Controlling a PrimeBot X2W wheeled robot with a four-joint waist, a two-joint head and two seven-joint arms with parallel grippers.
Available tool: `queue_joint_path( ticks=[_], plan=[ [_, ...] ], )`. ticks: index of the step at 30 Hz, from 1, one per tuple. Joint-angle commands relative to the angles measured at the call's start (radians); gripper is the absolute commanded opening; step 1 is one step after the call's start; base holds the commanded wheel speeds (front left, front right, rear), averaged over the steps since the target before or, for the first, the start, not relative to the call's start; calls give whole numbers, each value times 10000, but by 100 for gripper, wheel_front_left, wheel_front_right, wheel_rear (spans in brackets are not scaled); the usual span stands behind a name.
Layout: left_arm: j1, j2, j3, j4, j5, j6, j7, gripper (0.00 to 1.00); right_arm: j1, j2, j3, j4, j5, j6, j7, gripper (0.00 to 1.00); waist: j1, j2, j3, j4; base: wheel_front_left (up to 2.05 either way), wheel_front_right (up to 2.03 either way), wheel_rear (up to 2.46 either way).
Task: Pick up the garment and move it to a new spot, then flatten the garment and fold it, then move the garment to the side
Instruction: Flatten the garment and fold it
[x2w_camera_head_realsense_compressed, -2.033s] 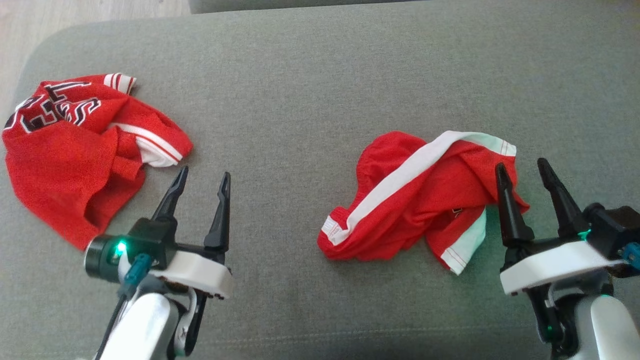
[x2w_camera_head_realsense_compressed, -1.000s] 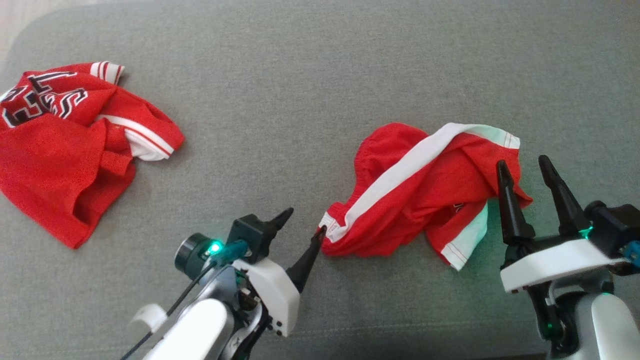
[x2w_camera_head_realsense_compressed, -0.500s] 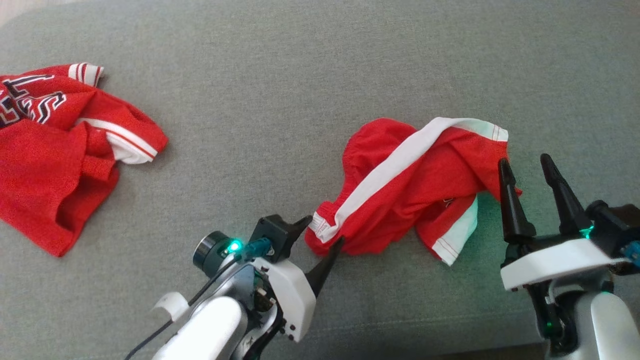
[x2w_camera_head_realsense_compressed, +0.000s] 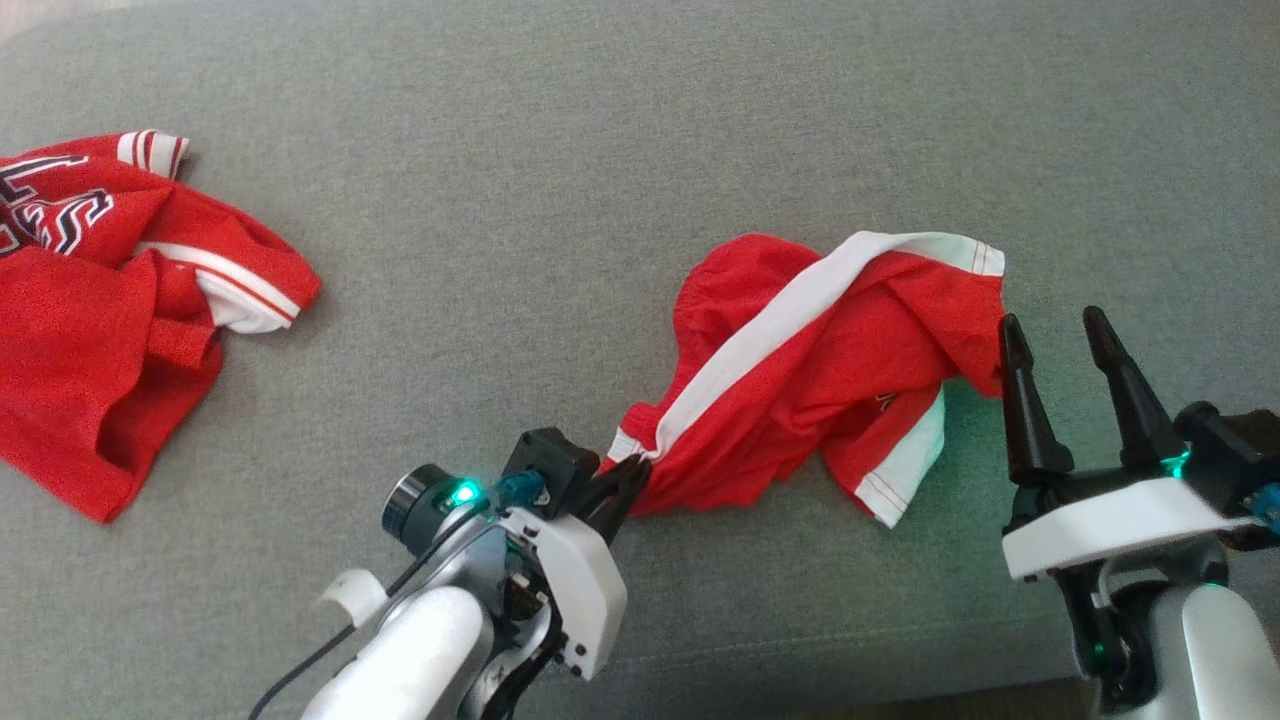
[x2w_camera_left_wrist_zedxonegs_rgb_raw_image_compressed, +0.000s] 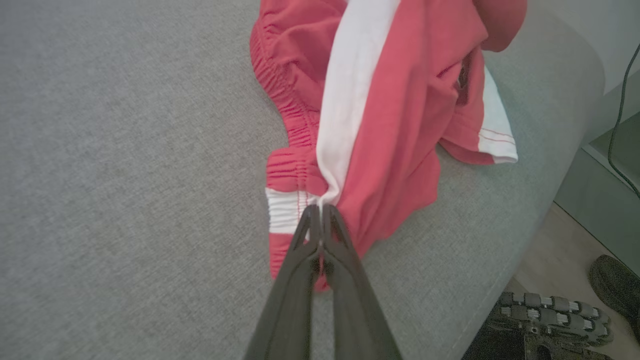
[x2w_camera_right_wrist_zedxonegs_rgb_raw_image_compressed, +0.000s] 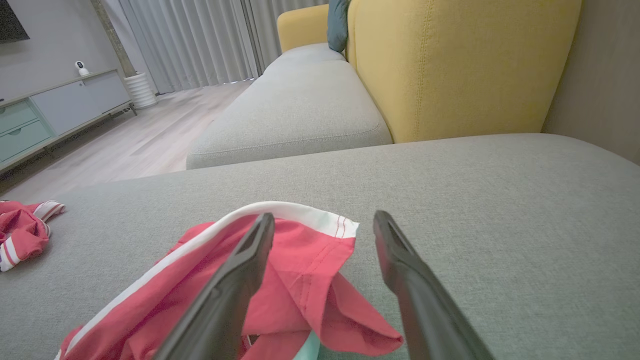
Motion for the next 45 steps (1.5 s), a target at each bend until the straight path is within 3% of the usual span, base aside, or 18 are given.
queue_joint_path(
  ticks=[1, 12, 20, 33, 41, 42, 43, 44, 45],
  plan=[
    [-400, 26, 263, -234, -33, 6, -18, 0, -369, -28, 180, -328, 61, -7, -83, 100, 0, 0, 0, -11, 0, 0, 0],
    [-452, 195, 567, -457, 99, 446, -615, 0, -499, -313, -343, 116, 594, -7, 569, 100, 0, 0, -43, 147, 0, 0, 0],
    [-479, 371, 780, -960, 131, 708, -818, 0, -1397, -1213, -832, 835, 1401, -7, 1562, 100, 0, 0, 139, 298, 0, 0, 0],
    [-809, 317, 697, -1004, 181, 735, -937, 0, -2936, -2115, 270, 2339, 3379, -7, 3416, 100, 0, 0, 653, 542, 0, 0, 0],
    [-923, 287, 654, -933, 184, 777, -1033, 0, -3167, -2382, 722, 2569, 3934, -7, 3744, 100, 0, 0, 805, 594, 0, 0, 0],
    [-937, 287, 649, -928, 184, 781, -1045, 0, -3184, -2414, 780, 2554, 3996, -7, 3730, 66, 0, 0, 820, 595, 0, 0, 0],
    [-950, 286, 645, -922, 185, 785, -1062, 0, -3210, -2428, 848, 2496, 4094, -7, 3654, 21, 0, 0, 827, 594, 0, 0, 0],
    [-960, 286, 646, -917, 184, 793, -1083, 0, -3220, -2427, 904, 2452, 4234, -7, 3604, 0, 0, 0, 832, 590, 0, 0, 0],
    [-971, 286, 651, -917, 185, 803, -1117, 0, -3212, -2456, 954, 2427, 4334, -7, 3585, 0, 0, 0, 836, 586, 0, 0, 0]
  ],
)
